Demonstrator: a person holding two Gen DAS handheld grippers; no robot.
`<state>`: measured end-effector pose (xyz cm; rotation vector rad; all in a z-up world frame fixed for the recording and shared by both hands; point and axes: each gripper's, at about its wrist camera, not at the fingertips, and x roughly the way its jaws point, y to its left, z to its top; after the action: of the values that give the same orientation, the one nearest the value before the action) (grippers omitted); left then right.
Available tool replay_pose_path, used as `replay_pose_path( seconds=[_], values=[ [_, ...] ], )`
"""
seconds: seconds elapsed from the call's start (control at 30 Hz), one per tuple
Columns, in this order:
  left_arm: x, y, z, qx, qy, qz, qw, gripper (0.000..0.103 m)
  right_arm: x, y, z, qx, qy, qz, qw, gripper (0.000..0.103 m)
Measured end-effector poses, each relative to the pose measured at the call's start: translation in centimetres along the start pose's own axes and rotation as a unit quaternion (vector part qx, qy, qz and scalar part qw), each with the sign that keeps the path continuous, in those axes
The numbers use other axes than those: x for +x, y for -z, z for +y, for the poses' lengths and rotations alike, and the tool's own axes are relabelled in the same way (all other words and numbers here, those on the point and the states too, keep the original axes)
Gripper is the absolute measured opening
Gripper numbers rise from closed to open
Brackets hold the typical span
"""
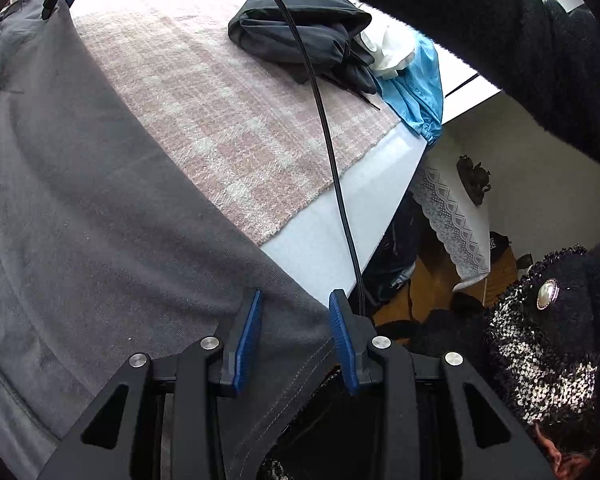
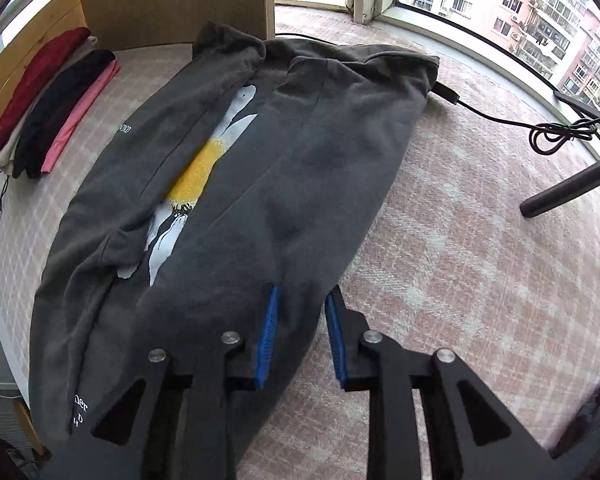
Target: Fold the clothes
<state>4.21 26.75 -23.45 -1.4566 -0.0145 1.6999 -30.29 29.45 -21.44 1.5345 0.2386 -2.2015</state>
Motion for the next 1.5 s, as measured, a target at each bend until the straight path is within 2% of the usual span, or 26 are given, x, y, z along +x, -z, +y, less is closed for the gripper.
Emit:
replay_pose_path(
  seconds=[0.1,0.17,0.23,0.4,0.43,0.53,0.63,0.73,0.83,0.93,1.0,1.1,1.2,1.27,1.5],
  values=[
    [-0.6,0.3,-0.4,0.004,-0.005,0.005,1.0000,0.031,-4.4,2.8,1.3,0.010,-0.022,-0.077,0.997,0.032],
    [-1.2,0.5,-0.6,0.006,-0.002,0.000,1.0000,0.031,-5.4,4.6,3.1,-0.004,-0.045,-0.103,0.994,0.032],
    [-1.7,0.8,-0.9,0.007,0.001,-0.003,1.0000,0.031,-4.2,4.9,5.0,-0.016,-0.053,-0.100,0.993,0.032],
    [-2.5,1.8,-0.9,0.004,-0.018,-0.007,0.9998,0.031,1.6,4.4,8.8,-0.049,-0.049,-0.042,0.997,0.031],
    [-3.0,2.2,-0.9,0.000,-0.023,-0.012,0.9997,0.031,1.4,4.6,9.3,-0.054,-0.054,-0.044,0.996,0.031],
    [-4.9,3.6,-0.8,-0.015,-0.039,-0.030,0.9987,0.031,-1.6,5.7,9.4,-0.026,-0.126,-0.048,0.991,0.031],
    [-9.1,7.1,0.4,-0.047,-0.074,-0.061,0.9943,0.032,-6.8,10.3,8.3,0.029,-0.137,-0.075,0.987,0.031],
    [-13.1,12.0,2.4,-0.097,-0.106,-0.083,0.9862,0.033,-10.7,17.6,8.4,0.065,-0.101,-0.080,0.990,0.031],
    [-15.4,16.2,4.5,-0.149,-0.128,-0.087,0.9766,0.033,-12.1,26.1,9.2,0.112,-0.056,-0.052,0.991,0.031],
    [-15.9,18.8,6.6,-0.192,-0.129,-0.083,0.9694,0.034,-11.9,32.9,10.2,0.176,-0.047,-0.029,0.983,0.031],
    [-15.5,19.5,7.5,-0.202,-0.139,-0.079,0.9663,0.034,-11.5,36.0,11.0,0.210,-0.047,-0.025,0.976,0.031],
    [-14.3,19.5,8.4,-0.203,-0.145,-0.062,0.9663,0.035,-11.2,38.0,12.4,0.218,-0.038,-0.020,0.975,0.032],
    [-13.5,19.2,8.6,-0.201,-0.125,-0.058,0.9699,0.039,-11.1,38.8,13.6,0.212,-0.041,-0.021,0.976,0.033],
    [-13.1,18.9,8.7,-0.207,-0.108,-0.059,0.9707,0.040,-10.9,38.6,14.1,0.203,-0.032,-0.018,0.978,0.034],
    [-12.7,18.3,9.4,-0.222,-0.095,-0.062,0.9685,0.041,-10.2,37.9,15.3,0.170,0.000,-0.015,0.985,0.041]
  ],
)
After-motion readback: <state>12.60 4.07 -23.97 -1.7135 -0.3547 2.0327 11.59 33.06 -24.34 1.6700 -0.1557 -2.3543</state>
